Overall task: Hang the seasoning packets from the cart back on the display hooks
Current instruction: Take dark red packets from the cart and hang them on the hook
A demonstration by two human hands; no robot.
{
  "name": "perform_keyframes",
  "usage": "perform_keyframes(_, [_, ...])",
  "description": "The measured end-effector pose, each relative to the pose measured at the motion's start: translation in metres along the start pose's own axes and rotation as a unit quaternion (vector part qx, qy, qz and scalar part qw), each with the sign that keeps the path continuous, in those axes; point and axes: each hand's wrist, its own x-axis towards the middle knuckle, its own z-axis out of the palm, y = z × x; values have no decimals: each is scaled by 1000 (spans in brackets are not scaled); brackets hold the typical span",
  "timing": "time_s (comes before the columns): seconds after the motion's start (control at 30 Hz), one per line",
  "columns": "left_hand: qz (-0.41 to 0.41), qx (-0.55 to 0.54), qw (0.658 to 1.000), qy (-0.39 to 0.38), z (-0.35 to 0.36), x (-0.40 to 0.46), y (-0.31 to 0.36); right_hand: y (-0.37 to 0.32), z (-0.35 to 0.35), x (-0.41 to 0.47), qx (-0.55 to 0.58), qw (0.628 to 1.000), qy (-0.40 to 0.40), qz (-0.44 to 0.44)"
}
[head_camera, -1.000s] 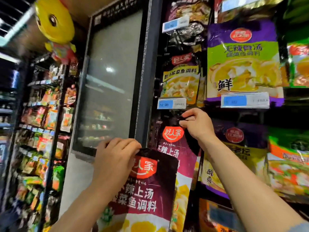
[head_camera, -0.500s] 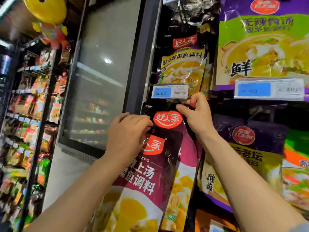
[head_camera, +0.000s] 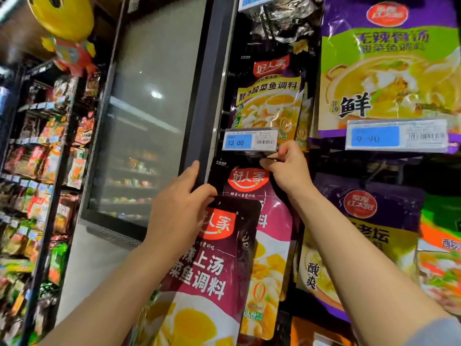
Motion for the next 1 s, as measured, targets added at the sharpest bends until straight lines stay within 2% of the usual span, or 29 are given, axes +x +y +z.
perform_keyframes(0.13, [1, 16, 1000, -20, -2, 0, 0, 1, -5, -5, -52, 999, -4, 7])
perform_keyframes(0.2, [4, 16, 1000, -23, -3, 0, -1, -7, -6, -13, -161, 986, -6, -32])
perform_keyframes(0.27, [6, 14, 1000, -22, -4, -1, -1, -14, -11, -28, -332, 939, 7, -88])
perform_keyframes(0.33, [8, 1, 1000, -28, -2, -3, -3, -14, -18, -49, -445, 877, 27, -177])
perform_keyframes(0.4, [13, -25, 999, -38, -3, -4, -6, -14, -22, -78, -482, 835, -21, -264])
perform_keyframes(0.43, [17, -45, 998, -42, -4, -5, -9, -14, -21, -93, -498, 815, -84, -283])
perform_keyframes(0.5, [17, -99, 994, -51, -7, -5, -16, -9, -16, -114, -520, 779, -218, -274])
perform_keyframes(0.57, [11, -142, 988, -66, -10, -8, -20, -5, -12, -117, -501, 787, -290, -215])
perform_keyframes(0.63, [12, -146, 986, -77, -10, -11, -21, 3, -13, -111, -499, 792, -303, -178])
perform_keyframes(0.73, [10, -137, 987, -84, -8, -14, -16, 14, -13, -105, -517, 778, -311, -173])
perform_keyframes(0.87, [11, -122, 988, -91, -8, -13, -15, 24, -17, -91, -506, 788, -335, -107])
perform_keyframes(1.0, [49, -100, 988, -108, -5, -16, -17, 45, -23, -79, -574, 734, -345, -113])
